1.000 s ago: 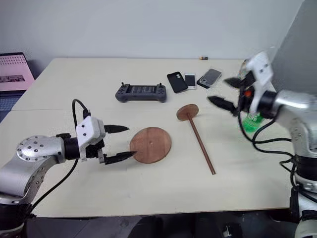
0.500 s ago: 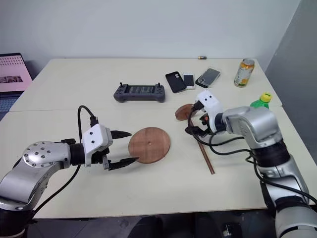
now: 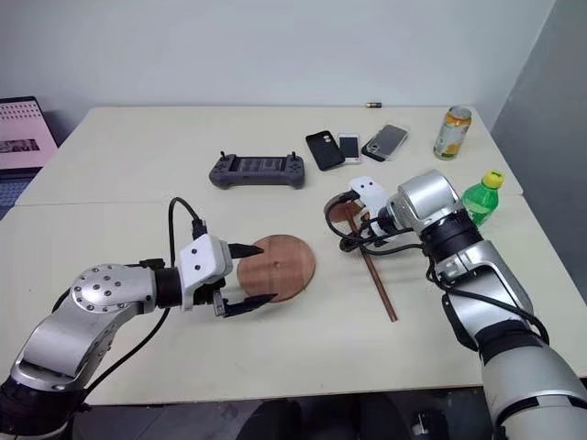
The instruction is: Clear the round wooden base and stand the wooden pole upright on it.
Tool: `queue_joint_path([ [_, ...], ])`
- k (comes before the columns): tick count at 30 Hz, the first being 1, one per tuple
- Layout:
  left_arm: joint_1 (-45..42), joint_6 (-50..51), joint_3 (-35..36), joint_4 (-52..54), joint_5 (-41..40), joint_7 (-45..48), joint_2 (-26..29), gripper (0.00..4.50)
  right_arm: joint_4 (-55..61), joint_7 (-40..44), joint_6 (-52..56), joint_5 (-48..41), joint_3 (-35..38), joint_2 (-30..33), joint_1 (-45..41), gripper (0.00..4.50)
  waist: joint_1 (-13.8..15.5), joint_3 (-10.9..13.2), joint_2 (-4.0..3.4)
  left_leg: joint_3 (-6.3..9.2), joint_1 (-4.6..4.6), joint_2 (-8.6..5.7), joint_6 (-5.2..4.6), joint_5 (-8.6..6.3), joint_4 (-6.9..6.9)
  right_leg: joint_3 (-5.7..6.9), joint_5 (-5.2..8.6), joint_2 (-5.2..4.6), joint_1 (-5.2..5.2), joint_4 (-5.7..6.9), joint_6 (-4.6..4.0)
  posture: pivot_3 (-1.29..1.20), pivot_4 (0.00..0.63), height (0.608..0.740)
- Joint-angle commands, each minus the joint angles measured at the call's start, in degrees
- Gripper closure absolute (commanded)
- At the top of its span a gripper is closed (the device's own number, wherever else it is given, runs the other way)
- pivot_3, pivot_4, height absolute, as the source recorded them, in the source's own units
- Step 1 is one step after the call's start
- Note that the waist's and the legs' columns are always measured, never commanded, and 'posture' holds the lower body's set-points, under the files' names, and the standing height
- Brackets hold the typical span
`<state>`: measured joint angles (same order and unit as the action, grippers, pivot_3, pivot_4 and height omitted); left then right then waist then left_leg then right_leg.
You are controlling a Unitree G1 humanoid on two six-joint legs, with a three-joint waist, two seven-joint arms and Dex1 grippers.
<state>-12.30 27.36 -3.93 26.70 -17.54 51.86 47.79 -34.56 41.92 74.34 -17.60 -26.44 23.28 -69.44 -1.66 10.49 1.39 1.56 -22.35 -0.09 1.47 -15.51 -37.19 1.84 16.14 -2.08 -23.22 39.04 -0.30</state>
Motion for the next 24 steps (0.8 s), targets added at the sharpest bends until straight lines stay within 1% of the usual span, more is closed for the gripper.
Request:
queue_joint_path([
  [1, -1.52, -1.02, -0.41, 0.9, 0.69, -0.55, -0.98, 0.0, -3.72, 4.03, -1.89, 1.98, -1.15, -1.01, -3.7, 0.03, 0.01, 0.0, 0.0, 0.0, -0.01, 0.0, 0.0, 0.0, -0.01, 0.0, 0.0, 0.0, -0.01, 0.0, 0.0, 0.0, 0.15, 0.74],
  [5, -1.76, -1.67, 0.08, 0.83, -0.14, -1.16, -3.32, 0.0, -7.85, 6.72, -3.36, 3.87, -1.35, -1.84, -5.56, 0.68, 0.0, 0.0, 0.0, 0.01, -0.02, 0.0, 0.0, 0.0, -0.02, 0.01, 0.0, 0.0, -0.03, 0.02, 0.0, 0.0, 0.15, 0.74],
  [10, -0.22, -3.86, 0.11, 1.54, -0.05, 0.06, -3.86, 0.0, -10.91, 9.19, -3.49, 5.29, -1.03, -2.45, -6.6, 2.03, -0.01, 0.0, 0.0, 0.01, -0.04, 0.01, 0.01, 0.0, -0.03, 0.01, 0.0, -0.01, -0.03, 0.02, 0.0, 0.0, 0.15, 0.74],
  [11, -0.23, -4.05, 0.02, 1.41, 0.18, 0.13, -3.78, 0.0, -11.39, 9.41, -3.48, 5.57, -0.85, -2.62, -6.72, 2.2, -0.01, 0.0, 0.0, 0.02, -0.04, 0.01, 0.01, 0.0, -0.03, 0.02, 0.0, -0.01, -0.03, 0.02, 0.0, 0.0, 0.15, 0.74],
  [12, -0.14, -4.26, -0.08, 1.34, 0.4, 0.15, -3.76, 0.0, -11.7, 9.53, -3.43, 5.86, -0.63, -2.76, -6.74, 2.53, -0.01, 0.0, 0.0, 0.01, -0.04, 0.01, 0.01, 0.0, -0.03, 0.01, -0.01, -0.01, -0.03, 0.02, 0.0, 0.0, 0.15, 0.74],
  [13, 0.0, -4.44, -0.1, 1.34, 0.53, 0.15, -3.75, 0.0, -11.86, 9.62, -3.33, 6.11, -0.44, -2.89, -6.73, 2.73, -0.01, 0.0, 0.0, 0.02, -0.04, 0.01, 0.01, 0.0, -0.04, 0.01, -0.01, -0.01, -0.03, 0.02, -0.01, 0.0, 0.15, 0.74],
  [15, 0.22, -4.56, -0.15, 1.29, 0.66, 0.08, -3.79, 0.0, -12.43, 9.44, -2.73, 6.37, 0.4, -3.09, -6.9, 3.33, -0.01, 0.0, 0.0, 0.02, -0.04, 0.01, 0.01, 0.0, -0.04, 0.01, -0.01, -0.01, -0.03, 0.03, -0.01, 0.0, 0.15, 0.74],
  [18, 0.96, -4.68, 0.05, 1.43, 0.55, 0.62, -3.28, 0.0, -12.92, 9.26, -1.48, 6.17, 2.04, -3.12, -7.31, 4.05, 0.02, 0.0, 0.0, 0.02, -0.05, 0.01, 0.01, 0.0, -0.04, 0.02, -0.01, -0.01, -0.03, 0.02, -0.01, 0.0, 0.15, 0.74],
  [19, 1.2, -4.69, 0.11, 1.51, 0.44, 0.93, -3.03, 0.0, -13.1, 9.12, -1.02, 6.05, 2.8, -3.15, -7.49, 4.18, 0.02, 0.0, 0.0, 0.02, -0.05, 0.0, 0.01, 0.0, -0.04, 0.01, -0.01, -0.02, -0.03, 0.02, -0.01, 0.0, 0.15, 0.74],
  [20, 1.45, -4.61, 0.28, 1.67, 0.23, 1.28, -2.74, 0.0, -13.78, 8.74, -0.29, 5.22, 5.09, -3.31, -8.2, 4.28, 0.01, 0.0, 0.0, 0.02, -0.05, 0.0, 0.01, 0.0, -0.04, 0.01, -0.01, -0.02, -0.04, 0.02, -0.01, 0.0, 0.15, 0.74],
  [22, 1.94, -4.55, 1.42, 1.92, -0.37, 1.78, -2.17, 0.0, -13.62, 10.22, 1.51, 3.16, 8.66, -2.14, -9.63, 4.28, 0.01, 0.0, 0.0, 0.03, -0.05, 0.0, 0.01, 0.0, -0.03, 0.02, -0.01, -0.01, -0.04, 0.02, -0.01, 0.0, 0.15, 0.74],
  [24, 2.51, -4.32, 3.53, 1.97, -1.57, 1.99, -1.72, 0.0, -10.81, 13.32, 3.44, 1.2, 9.79, 0.28, -9.96, 4.28, 0.03, 0.0, 0.0, 0.03, -0.06, 0.0, 0.01, 0.0, -0.03, 0.02, -0.01, -0.01, -0.05, 0.02, -0.01, 0.0, 0.15, 0.74],
])
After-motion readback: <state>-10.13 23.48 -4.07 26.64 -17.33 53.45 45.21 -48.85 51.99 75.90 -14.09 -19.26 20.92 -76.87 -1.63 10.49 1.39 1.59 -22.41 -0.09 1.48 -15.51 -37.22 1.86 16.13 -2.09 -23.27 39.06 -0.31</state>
